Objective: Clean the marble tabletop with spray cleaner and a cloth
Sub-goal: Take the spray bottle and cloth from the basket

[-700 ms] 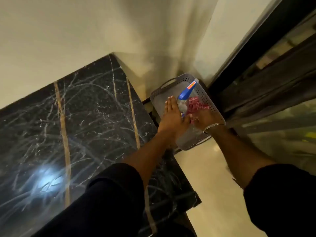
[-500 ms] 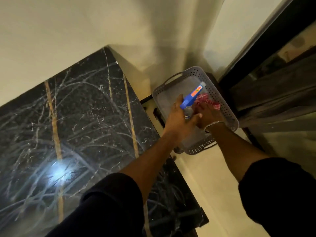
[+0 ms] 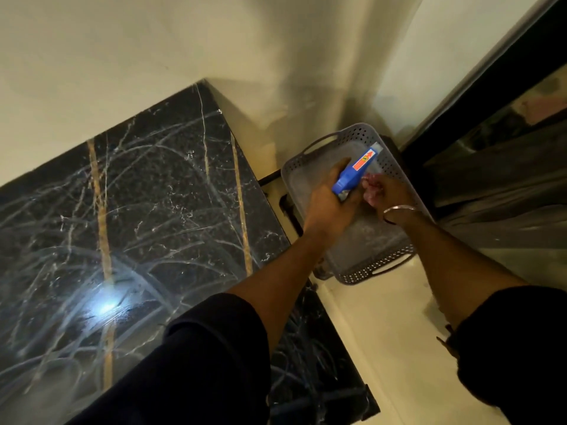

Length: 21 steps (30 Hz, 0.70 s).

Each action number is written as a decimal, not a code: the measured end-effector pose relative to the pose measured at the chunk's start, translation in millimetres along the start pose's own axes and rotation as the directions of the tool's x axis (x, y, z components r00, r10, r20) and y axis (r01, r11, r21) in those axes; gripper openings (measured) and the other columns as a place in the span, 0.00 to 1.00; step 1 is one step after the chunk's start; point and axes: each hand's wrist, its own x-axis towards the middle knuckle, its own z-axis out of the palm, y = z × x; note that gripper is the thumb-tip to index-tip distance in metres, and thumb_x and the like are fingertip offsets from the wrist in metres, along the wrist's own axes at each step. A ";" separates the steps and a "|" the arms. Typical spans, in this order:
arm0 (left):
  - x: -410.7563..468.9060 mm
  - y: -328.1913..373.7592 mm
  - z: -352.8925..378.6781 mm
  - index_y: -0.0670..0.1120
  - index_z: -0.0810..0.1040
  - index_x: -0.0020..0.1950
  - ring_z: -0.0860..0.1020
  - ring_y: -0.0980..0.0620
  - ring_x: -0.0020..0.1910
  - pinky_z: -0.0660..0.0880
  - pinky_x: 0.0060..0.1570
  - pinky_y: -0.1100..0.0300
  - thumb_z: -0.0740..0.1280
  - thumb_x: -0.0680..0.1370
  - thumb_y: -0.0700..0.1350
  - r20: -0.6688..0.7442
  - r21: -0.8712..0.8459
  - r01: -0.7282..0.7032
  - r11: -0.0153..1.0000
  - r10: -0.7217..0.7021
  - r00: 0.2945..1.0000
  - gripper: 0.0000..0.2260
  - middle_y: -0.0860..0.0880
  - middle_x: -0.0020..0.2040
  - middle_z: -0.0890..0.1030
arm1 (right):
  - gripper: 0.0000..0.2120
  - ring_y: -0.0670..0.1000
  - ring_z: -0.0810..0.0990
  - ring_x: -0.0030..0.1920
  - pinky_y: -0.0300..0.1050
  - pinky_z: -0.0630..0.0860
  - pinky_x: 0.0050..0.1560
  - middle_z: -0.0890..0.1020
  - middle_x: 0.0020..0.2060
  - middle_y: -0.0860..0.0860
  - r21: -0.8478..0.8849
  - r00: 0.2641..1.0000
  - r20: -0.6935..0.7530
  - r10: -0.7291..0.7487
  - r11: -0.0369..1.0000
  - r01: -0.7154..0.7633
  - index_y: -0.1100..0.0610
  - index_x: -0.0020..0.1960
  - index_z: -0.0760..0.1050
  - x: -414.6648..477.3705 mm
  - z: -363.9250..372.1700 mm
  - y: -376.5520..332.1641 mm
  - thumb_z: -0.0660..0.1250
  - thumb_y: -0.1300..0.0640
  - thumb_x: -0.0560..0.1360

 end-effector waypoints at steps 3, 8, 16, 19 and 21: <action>-7.8 23.7 -8.7 0.43 0.69 0.72 0.77 0.51 0.61 0.75 0.63 0.51 0.69 0.77 0.42 0.006 -0.079 -0.080 0.994 0.080 0.997 0.24 0.45 0.63 0.78 | 0.13 0.58 0.77 0.55 0.52 0.74 0.59 0.80 0.52 0.59 0.220 0.973 -0.125 0.193 0.962 -0.162 0.64 0.62 0.76 -4.1 -24.1 -7.2 0.65 0.61 0.79; -25.3 76.8 -43.9 0.44 0.76 0.58 0.75 0.65 0.41 0.70 0.44 0.71 0.69 0.77 0.44 -0.080 -0.114 -0.248 0.962 0.240 0.967 0.11 0.55 0.43 0.78 | 0.39 0.60 0.79 0.53 0.56 0.75 0.60 0.81 0.54 0.61 0.878 0.951 0.042 0.308 0.442 -0.182 0.64 0.62 0.76 -20.4 -64.1 -34.0 0.79 0.59 0.52; -102.5 141.4 -179.3 0.42 0.79 0.49 0.73 0.57 0.32 0.74 0.36 0.58 0.71 0.75 0.45 -0.204 -0.173 -0.391 0.904 0.356 0.912 0.08 0.52 0.34 0.77 | 0.20 0.58 0.82 0.59 0.56 0.80 0.56 0.81 0.60 0.59 0.944 0.998 0.049 0.032 0.325 -0.057 0.61 0.70 0.69 -129.0 -64.1 -217.9 0.62 0.56 0.80; -145.8 130.1 -248.5 0.40 0.78 0.46 0.72 0.60 0.31 0.70 0.35 0.64 0.71 0.74 0.43 -0.234 -0.159 -0.406 0.900 0.365 0.901 0.07 0.52 0.32 0.76 | 0.22 0.59 0.82 0.58 0.56 0.81 0.54 0.80 0.61 0.61 0.920 0.995 0.094 -0.034 0.385 -0.074 0.61 0.70 0.69 -166.1 -14.6 -266.5 0.65 0.60 0.77; -179.9 108.8 -303.2 0.44 0.77 0.42 0.70 0.60 0.29 0.68 0.35 0.67 0.73 0.74 0.42 -0.256 -0.128 -0.415 0.901 0.374 0.891 0.05 0.57 0.30 0.74 | 0.27 0.60 0.81 0.59 0.58 0.79 0.57 0.80 0.61 0.62 0.897 0.989 0.137 -0.046 0.429 -0.105 0.61 0.70 0.69 -196.4 32.6 -295.0 0.70 0.59 0.72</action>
